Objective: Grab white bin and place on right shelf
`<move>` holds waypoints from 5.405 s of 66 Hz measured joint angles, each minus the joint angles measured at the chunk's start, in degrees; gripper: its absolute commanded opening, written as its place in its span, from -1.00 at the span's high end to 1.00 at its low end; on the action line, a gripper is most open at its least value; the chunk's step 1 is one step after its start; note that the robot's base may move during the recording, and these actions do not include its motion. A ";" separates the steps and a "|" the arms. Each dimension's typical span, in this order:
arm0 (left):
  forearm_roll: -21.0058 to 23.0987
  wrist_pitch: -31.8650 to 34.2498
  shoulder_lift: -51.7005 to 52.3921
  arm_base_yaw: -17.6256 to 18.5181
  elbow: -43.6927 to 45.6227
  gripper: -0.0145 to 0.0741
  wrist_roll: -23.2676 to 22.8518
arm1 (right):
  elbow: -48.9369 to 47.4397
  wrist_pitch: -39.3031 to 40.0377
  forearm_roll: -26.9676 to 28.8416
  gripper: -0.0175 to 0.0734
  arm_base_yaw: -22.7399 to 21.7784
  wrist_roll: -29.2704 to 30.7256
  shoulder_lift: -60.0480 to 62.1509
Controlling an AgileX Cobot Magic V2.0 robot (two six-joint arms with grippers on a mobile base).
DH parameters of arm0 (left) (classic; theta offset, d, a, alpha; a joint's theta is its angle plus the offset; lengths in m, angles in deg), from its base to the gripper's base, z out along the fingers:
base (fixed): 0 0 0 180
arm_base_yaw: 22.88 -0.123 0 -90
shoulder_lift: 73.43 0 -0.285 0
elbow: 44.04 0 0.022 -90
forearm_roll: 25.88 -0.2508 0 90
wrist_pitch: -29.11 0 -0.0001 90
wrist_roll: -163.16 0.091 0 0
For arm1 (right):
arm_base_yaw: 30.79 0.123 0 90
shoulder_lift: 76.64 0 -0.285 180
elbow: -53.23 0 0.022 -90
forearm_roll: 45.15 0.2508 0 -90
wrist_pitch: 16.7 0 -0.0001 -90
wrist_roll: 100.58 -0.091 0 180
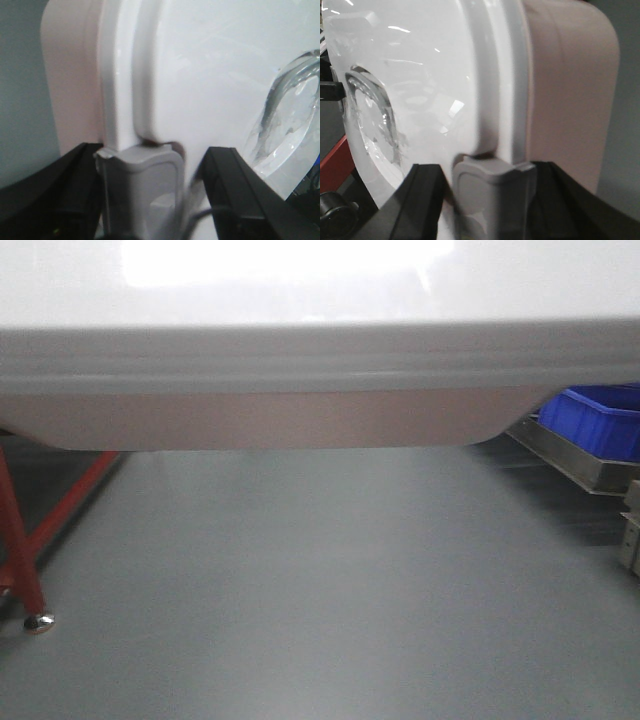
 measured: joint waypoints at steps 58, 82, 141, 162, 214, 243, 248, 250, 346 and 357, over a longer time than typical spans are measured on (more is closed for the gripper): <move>0.00 0.00 0.00 0.00 0.00 0.03 0.00 | 0.00 0.00 0.09 -0.31 0.00 0.00 0.00; 0.00 0.00 0.00 0.00 0.00 0.03 0.00 | 0.00 0.00 0.09 -0.31 0.00 0.00 0.00; 0.00 0.00 0.00 0.00 0.00 0.03 0.00 | 0.00 0.00 0.09 -0.31 0.00 0.00 0.00; 0.00 0.00 0.00 0.00 0.00 0.03 0.00 | 0.00 0.00 0.09 -0.31 0.00 0.00 0.00; -0.07 0.00 0.00 0.00 0.00 0.03 0.00 | 0.00 0.00 0.09 -0.31 0.00 0.00 0.00; -0.07 0.00 0.00 0.00 0.00 0.03 0.00 | 0.00 0.00 0.09 -0.31 0.00 0.00 0.00; -0.07 0.00 0.00 0.00 0.00 0.03 0.00 | 0.00 0.00 0.09 -0.31 0.00 0.00 0.00; -0.07 0.00 0.00 0.00 0.00 0.03 0.00 | 0.00 0.00 0.09 -0.31 0.00 0.00 0.00; -0.07 0.00 0.00 0.00 0.00 0.03 0.00 | 0.00 0.00 0.09 -0.31 0.00 0.00 0.00; -0.07 0.00 0.00 0.00 0.00 0.03 0.00 | 0.00 0.00 0.09 -0.31 0.00 0.00 0.00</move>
